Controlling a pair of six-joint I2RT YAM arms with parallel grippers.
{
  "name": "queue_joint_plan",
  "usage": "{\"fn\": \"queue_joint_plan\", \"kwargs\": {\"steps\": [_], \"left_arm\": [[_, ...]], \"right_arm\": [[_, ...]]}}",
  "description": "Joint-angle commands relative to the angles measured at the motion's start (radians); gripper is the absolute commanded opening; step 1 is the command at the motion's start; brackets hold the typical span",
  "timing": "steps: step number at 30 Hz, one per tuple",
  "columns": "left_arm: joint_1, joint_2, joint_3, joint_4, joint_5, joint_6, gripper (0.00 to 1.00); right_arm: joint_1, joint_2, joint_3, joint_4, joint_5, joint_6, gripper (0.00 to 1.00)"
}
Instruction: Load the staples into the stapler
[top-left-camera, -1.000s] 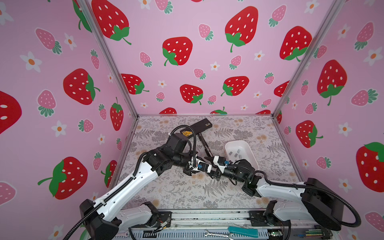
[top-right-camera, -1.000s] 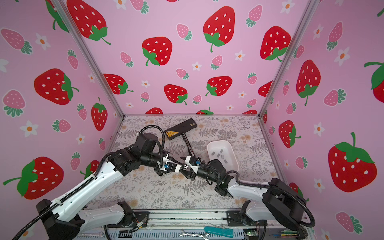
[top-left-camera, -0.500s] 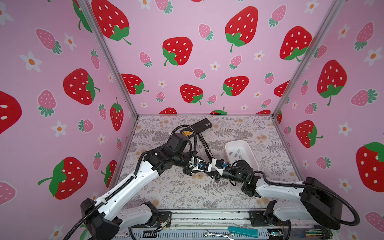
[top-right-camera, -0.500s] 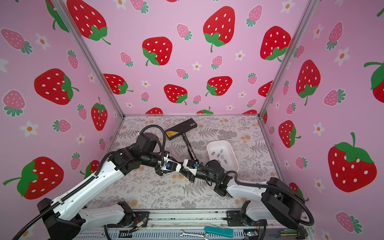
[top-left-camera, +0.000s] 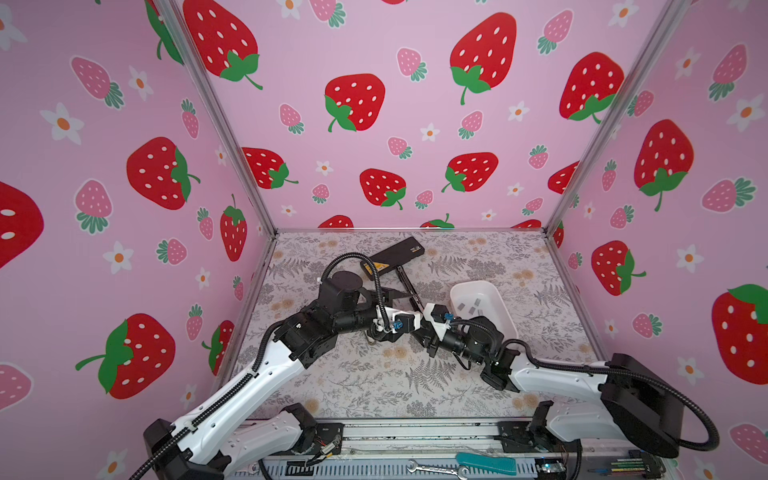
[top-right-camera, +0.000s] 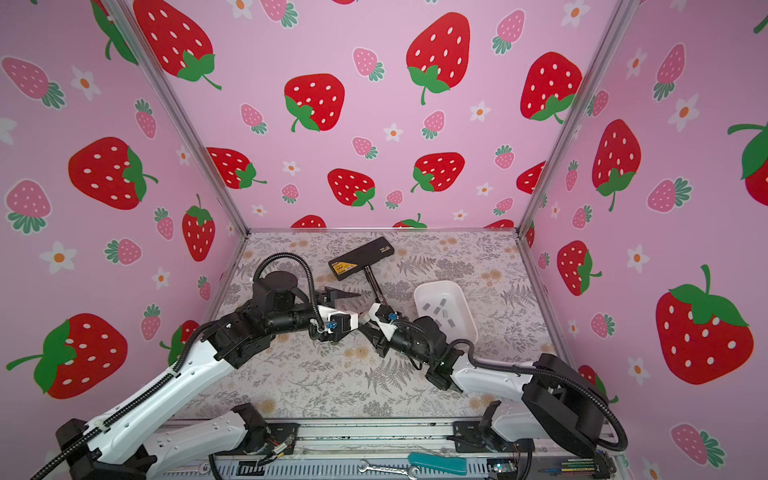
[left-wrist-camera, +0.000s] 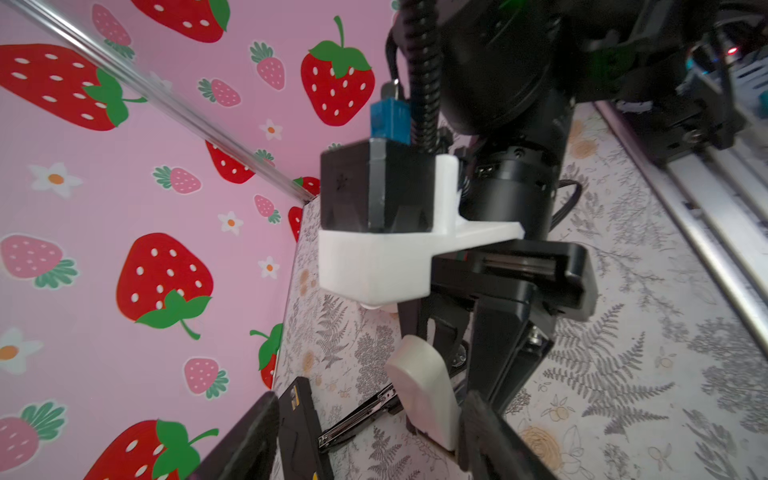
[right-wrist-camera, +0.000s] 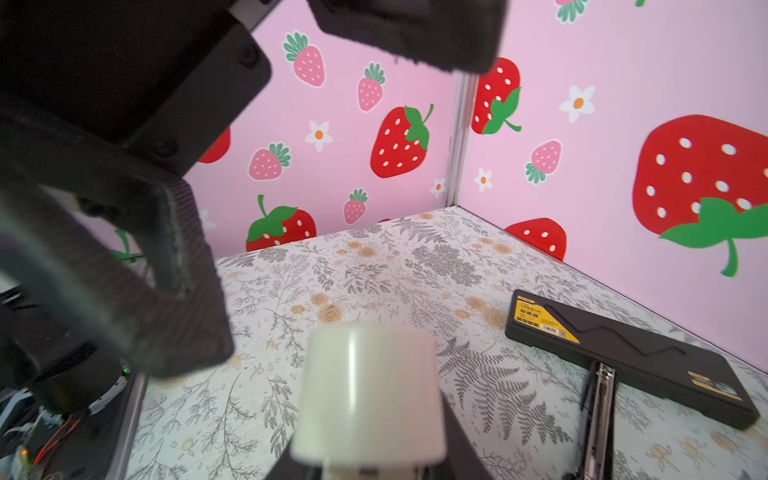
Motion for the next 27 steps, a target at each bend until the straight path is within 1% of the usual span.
{"fn": "queue_joint_plan", "kwargs": {"steps": [1, 4, 5, 6, 8, 9, 13, 15, 19, 22, 24, 27], "left_arm": [[0.001, -0.032, -0.048, 0.176, -0.214, -0.028, 0.72], [0.007, -0.053, -0.079, 0.268, -0.382, -0.023, 0.72], [0.010, -0.058, -0.086, 0.298, -0.438, -0.024, 0.72], [0.014, -0.061, -0.092, 0.326, -0.494, -0.030, 0.72], [0.028, -0.063, -0.095, 0.377, -0.587, -0.049, 0.72], [0.035, -0.065, -0.095, 0.394, -0.611, -0.059, 0.72], [0.069, -0.055, -0.082, 0.411, -0.691, -0.121, 0.72], [0.087, -0.033, -0.058, 0.405, -0.739, -0.179, 0.72], [0.125, -0.002, -0.016, 0.338, -0.721, -0.245, 0.72], [0.151, 0.001, -0.008, 0.328, -0.686, -0.293, 0.72], [0.166, -0.003, -0.009, 0.330, -0.658, -0.312, 0.72], [0.174, -0.004, -0.010, 0.327, -0.646, -0.315, 0.72]], "right_arm": [[-0.001, 0.018, 0.051, -0.048, 0.144, 0.098, 0.00], [-0.002, 0.045, 0.120, -0.174, 0.268, 0.189, 0.00], [-0.005, 0.062, 0.167, -0.256, 0.310, 0.235, 0.00], [-0.008, 0.090, 0.222, -0.347, 0.323, 0.257, 0.00], [-0.009, 0.157, 0.335, -0.508, 0.319, 0.262, 0.00], [-0.009, 0.190, 0.373, -0.561, 0.319, 0.265, 0.00], [-0.010, 0.324, 0.481, -0.688, 0.319, 0.285, 0.00], [-0.010, 0.389, 0.540, -0.754, 0.318, 0.290, 0.00], [-0.010, 0.483, 0.623, -0.858, 0.345, 0.300, 0.00], [-0.015, 0.544, 0.681, -0.931, 0.363, 0.304, 0.00], [-0.021, 0.579, 0.711, -0.969, 0.366, 0.309, 0.00], [-0.028, 0.609, 0.732, -0.994, 0.361, 0.313, 0.00]]}}
